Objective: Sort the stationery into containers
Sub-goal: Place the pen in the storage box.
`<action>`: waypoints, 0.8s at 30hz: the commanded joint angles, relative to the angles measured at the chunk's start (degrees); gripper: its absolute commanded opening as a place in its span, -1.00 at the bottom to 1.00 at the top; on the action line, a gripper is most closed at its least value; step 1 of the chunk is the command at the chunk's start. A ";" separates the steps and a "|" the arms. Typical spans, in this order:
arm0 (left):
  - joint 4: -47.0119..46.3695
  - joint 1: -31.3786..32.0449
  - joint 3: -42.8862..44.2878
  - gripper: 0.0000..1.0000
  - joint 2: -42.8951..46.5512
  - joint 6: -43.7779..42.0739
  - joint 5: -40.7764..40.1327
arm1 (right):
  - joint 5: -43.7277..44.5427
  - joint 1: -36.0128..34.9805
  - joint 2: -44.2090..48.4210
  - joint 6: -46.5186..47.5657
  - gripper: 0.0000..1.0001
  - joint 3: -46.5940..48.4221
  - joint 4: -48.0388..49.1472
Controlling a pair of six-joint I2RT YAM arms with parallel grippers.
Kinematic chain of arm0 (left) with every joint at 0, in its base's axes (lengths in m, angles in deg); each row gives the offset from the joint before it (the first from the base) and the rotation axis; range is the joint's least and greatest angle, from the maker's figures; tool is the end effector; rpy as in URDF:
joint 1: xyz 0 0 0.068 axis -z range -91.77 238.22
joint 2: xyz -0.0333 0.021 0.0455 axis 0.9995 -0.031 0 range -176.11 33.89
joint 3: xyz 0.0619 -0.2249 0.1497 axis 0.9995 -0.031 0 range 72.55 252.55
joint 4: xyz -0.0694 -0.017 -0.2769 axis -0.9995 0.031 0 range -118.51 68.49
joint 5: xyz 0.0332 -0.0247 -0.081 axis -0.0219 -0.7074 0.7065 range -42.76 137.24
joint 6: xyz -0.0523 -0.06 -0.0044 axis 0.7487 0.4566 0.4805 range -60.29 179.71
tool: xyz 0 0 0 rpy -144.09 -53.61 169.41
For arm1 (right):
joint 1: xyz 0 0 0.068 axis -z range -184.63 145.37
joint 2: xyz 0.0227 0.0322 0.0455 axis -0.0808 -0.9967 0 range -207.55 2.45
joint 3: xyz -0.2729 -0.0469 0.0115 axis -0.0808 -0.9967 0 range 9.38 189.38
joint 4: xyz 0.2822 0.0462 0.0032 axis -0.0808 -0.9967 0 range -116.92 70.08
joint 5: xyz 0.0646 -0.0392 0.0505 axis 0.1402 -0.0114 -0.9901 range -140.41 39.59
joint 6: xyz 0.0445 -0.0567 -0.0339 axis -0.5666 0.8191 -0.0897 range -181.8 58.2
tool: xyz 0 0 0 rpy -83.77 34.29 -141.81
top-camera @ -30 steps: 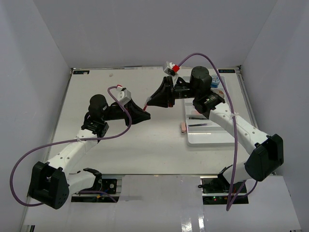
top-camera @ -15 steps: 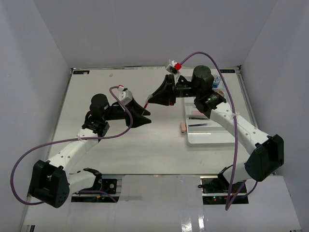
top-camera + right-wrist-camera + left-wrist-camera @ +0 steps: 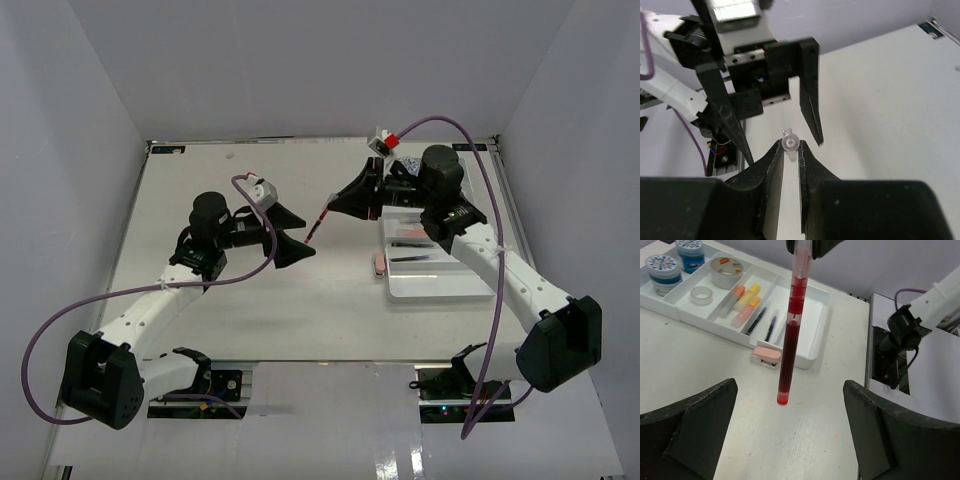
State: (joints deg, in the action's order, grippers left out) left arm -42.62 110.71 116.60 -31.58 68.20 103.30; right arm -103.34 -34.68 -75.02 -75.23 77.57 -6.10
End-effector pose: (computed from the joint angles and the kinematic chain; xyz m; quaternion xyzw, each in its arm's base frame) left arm 0.2500 -0.1652 0.3003 0.3888 0.6199 -0.4958 0.4677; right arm 0.2789 0.2247 0.4003 -0.4117 0.5538 0.5244 0.4988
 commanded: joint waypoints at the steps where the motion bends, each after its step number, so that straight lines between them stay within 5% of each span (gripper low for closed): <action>1: 4.00 0.28 2.88 0.96 0.78 -1.37 -9.19 | 5.98 4.10 4.34 -1.07 -0.85 -4.71 -0.46; 12: 9.62 0.28 3.93 0.96 0.96 1.61 -35.56 | 24.35 27.37 16.21 -10.99 -0.84 -26.85 -5.47; 17: 11.73 0.28 4.90 0.96 0.08 2.14 -38.21 | 28.57 36.09 15.86 -15.21 -0.85 -31.88 -5.12; 24: 11.47 0.37 5.08 0.96 -0.88 2.93 -36.89 | 31.65 37.51 10.16 -16.71 -0.85 -36.27 -0.13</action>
State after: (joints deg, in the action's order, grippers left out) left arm -31.58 110.75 119.99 -32.59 70.36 67.12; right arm -74.07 2.52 -63.63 -89.97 42.86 -11.06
